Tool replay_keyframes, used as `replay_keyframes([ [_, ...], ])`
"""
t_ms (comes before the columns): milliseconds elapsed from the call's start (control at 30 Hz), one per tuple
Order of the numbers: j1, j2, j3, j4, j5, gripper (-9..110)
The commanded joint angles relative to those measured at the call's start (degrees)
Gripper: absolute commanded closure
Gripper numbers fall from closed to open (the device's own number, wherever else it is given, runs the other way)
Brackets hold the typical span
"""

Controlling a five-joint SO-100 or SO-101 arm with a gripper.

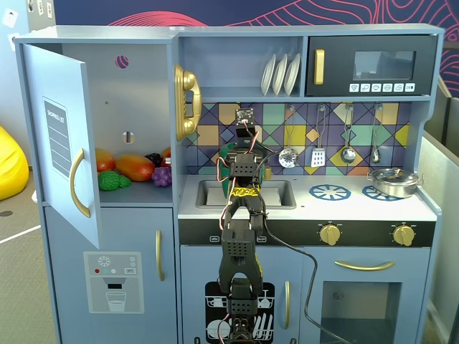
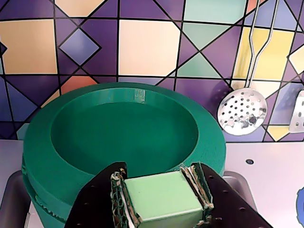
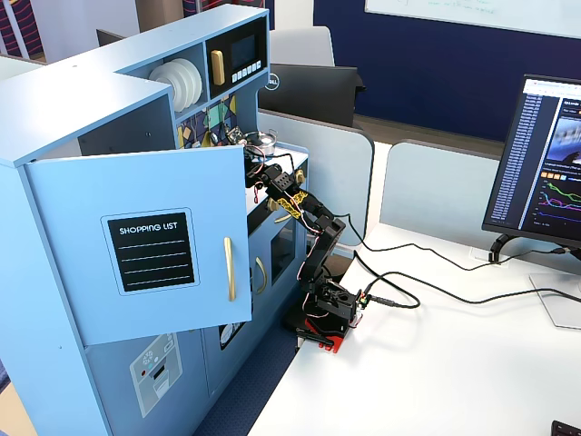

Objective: Pick up the lid from the counter and put it on the green recipient

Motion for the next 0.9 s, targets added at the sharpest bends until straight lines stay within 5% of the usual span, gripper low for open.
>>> replay_keyframes([
  [0,-0.62,3.60,-0.35,-0.09,-1.05,102],
  [733,-2.20,5.19,2.46,-0.53,-1.49,101],
  [867,-1.14,5.19,2.37,-1.41,-0.09,80],
])
